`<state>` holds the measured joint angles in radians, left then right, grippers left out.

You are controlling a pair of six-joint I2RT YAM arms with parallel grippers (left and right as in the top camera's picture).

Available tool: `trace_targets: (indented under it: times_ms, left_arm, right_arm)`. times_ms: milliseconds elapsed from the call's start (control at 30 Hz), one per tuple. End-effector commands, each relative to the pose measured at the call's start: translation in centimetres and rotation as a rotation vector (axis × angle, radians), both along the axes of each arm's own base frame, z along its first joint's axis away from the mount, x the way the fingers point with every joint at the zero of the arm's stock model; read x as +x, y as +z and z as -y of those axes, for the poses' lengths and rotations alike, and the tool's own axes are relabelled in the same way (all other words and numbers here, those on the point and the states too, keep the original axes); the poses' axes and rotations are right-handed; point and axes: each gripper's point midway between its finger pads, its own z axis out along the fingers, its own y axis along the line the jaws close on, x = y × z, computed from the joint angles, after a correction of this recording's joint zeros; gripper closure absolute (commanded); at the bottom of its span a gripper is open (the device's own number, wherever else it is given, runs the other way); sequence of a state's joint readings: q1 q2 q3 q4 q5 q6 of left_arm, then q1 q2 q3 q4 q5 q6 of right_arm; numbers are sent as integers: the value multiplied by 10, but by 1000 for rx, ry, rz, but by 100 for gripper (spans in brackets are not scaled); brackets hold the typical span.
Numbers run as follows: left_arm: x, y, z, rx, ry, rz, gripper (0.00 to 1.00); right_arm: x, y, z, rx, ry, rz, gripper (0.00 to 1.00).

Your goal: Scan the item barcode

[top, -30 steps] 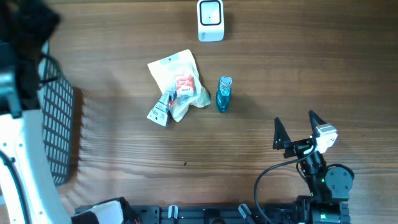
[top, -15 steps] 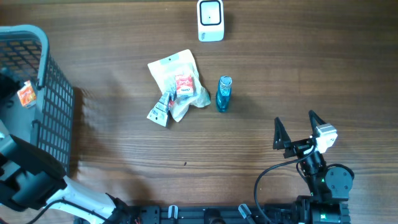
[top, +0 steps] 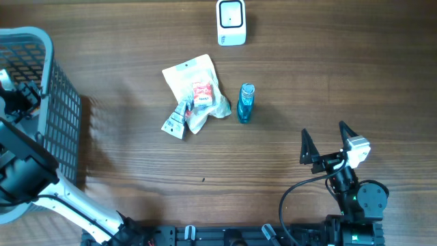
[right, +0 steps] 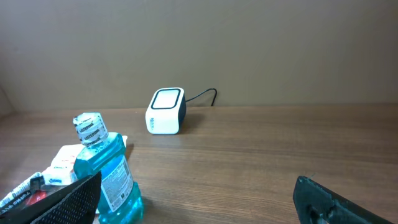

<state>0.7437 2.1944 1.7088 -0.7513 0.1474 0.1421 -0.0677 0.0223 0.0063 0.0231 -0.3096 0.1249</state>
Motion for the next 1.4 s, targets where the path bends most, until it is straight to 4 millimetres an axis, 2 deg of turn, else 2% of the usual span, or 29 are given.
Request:
trace_targets:
  times_ms: [0, 33, 67, 100, 167, 200, 267, 367, 433, 500, 567, 600, 633, 667, 733, 767, 833, 900, 933, 967, 1000, 1033, 1067, 1167, 1233, 1300, 1367]
  left_arm:
    - [0, -17, 5, -35, -14, -14, 59]
    - [0, -17, 6, -39, -5, -14, 78]
    - [-1, -16, 6, -47, 19, -12, 92]
    - [0, -10, 5, -50, 50, 2, 96]
    - [5, 11, 1, -38, 101, 45, 96]
    - [8, 32, -2, -18, 119, 82, 96]
    - [15, 89, -2, 36, 116, 190, 96]
    - [26, 186, 19, 75, 32, 428, 96]
    - [24, 263, 47, 72, -13, 625, 96]
    - [10, 324, 83, -13, -11, 778, 96]
    - [-5, 358, 128, -196, -20, 858, 96]
    - [-8, 369, 158, -276, -87, 874, 96]
    - [-7, 373, 178, -316, -139, 876, 96]
    - [-4, 372, 211, -379, -209, 853, 96]
    - [0, 354, 269, -488, -304, 745, 96]
    - [1, 332, 306, -505, -376, 650, 96]
    - [5, 282, 352, -447, -404, 450, 96]
    - [4, 240, 398, -423, -483, 313, 96]
    - [2, 212, 431, -428, -551, 230, 96]
    - [1, 194, 448, -424, -576, 179, 96]
    - [3, 152, 470, -380, -550, 70, 96]
    - [4, 133, 477, -355, -537, 27, 96]
    - [5, 110, 493, -348, -560, -19, 96]
    - [7, 67, 529, -354, -600, -86, 96]
    - [6, 41, 546, -338, -609, -120, 96]
    - [8, 23, 548, -309, -563, -143, 96]
    - [12, 16, 557, -314, -573, -129, 95]
  right_arm:
    - [0, 1, 0, -17, -4, 8, 0]
    - [0, 1, 0, -17, -4, 9, 0]
    - [0, 1, 0, -18, -4, 9, 0]
    - [0, 1, 0, -17, -4, 9, 0]
    - [0, 1, 0, -17, -4, 9, 0]
    - [0, 1, 0, -17, -4, 9, 0]
    - [0, 1, 0, -17, -4, 9, 0]
    - [0, 1, 0, -18, -4, 9, 0]
    - [0, 1, 0, -17, -4, 9, 0]
    - [0, 1, 0, -17, -3, 8, 0]
    - [0, 1, 0, -18, -4, 9, 0]
    - [0, 1, 0, -17, -4, 9, 0]
    - [0, 1, 0, -18, -4, 9, 0]
    - [0, 1, 0, -17, -4, 9, 0]
    - [0, 1, 0, -18, -4, 9, 0]
    - [0, 1, 0, -17, -4, 9, 0]
    - [0, 1, 0, -17, -4, 9, 0]
    - [0, 1, 0, -17, -4, 9, 0]
    - [0, 1, 0, -17, -4, 9, 0]
    - [0, 1, 0, -17, -4, 9, 0]
    - [0, 1, 0, -17, -4, 9, 0]
    - [0, 1, 0, -18, -3, 9, 0]
    - [0, 1, 0, -17, -4, 9, 0]
    - [0, 1, 0, -17, -4, 9, 0]
    - [0, 1, 0, -17, -4, 9, 0]
    - [0, 1, 0, -17, -4, 9, 0]
    - [0, 1, 0, -17, -4, 8, 0]
